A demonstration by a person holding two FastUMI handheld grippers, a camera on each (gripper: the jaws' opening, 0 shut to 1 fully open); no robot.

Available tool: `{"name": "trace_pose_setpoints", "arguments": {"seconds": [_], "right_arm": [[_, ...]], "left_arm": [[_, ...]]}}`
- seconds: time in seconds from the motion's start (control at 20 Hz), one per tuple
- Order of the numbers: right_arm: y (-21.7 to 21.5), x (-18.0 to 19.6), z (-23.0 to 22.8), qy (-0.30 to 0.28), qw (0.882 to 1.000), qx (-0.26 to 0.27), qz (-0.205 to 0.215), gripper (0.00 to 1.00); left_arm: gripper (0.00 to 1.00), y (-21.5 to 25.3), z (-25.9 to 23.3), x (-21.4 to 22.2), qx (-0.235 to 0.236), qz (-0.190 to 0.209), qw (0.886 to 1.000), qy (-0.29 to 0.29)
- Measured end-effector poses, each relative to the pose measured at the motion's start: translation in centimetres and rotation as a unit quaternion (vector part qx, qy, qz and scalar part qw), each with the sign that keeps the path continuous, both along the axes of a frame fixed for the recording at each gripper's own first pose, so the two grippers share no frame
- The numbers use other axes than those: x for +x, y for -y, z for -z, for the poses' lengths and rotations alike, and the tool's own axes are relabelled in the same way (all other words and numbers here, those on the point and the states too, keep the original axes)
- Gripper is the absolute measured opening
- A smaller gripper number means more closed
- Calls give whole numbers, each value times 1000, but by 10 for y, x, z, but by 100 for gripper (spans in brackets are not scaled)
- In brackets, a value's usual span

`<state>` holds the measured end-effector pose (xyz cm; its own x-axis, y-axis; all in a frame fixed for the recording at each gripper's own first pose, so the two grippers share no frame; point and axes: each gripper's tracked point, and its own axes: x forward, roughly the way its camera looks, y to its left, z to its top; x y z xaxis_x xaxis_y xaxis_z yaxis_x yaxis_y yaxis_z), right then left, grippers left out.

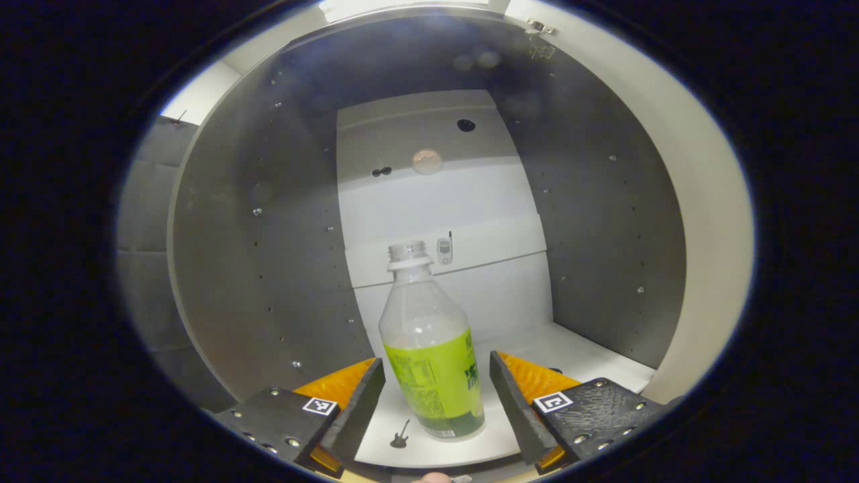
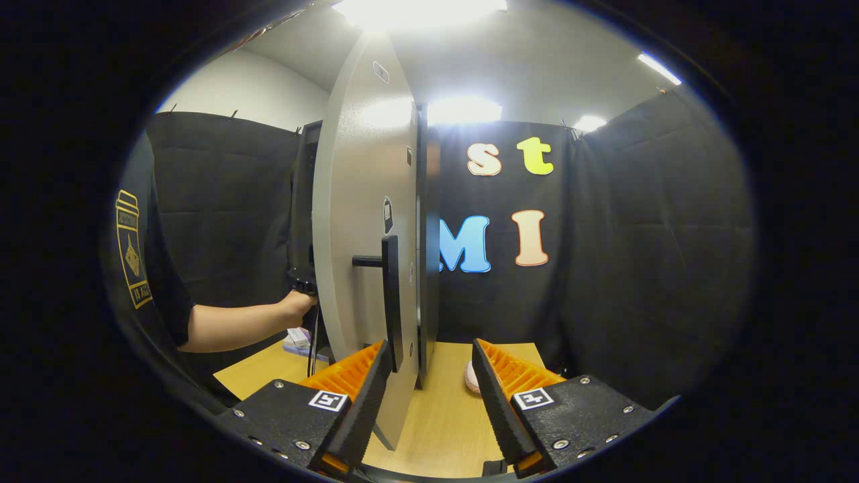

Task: Open the cabinet door with the right hand, grasp the bottle in the cabinet with the left hand and place it on the coaster, then close the cabinet door with the right hand.

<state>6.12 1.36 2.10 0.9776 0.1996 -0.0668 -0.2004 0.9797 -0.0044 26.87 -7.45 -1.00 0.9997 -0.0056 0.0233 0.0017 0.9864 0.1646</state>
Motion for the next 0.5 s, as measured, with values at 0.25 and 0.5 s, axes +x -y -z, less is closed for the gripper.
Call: {"name": "trace_pose_setpoints", "arguments": {"seconds": [0.25, 0.5], "right_arm": [[0, 6, 0, -3, 1000, 15, 1, 75], [18, 13, -11, 14, 999, 44, 27, 75]], "left_arm": [[89, -1, -4, 17, -22, -7, 1000, 0], [70, -11, -1, 7, -44, -18, 999, -8]]}}
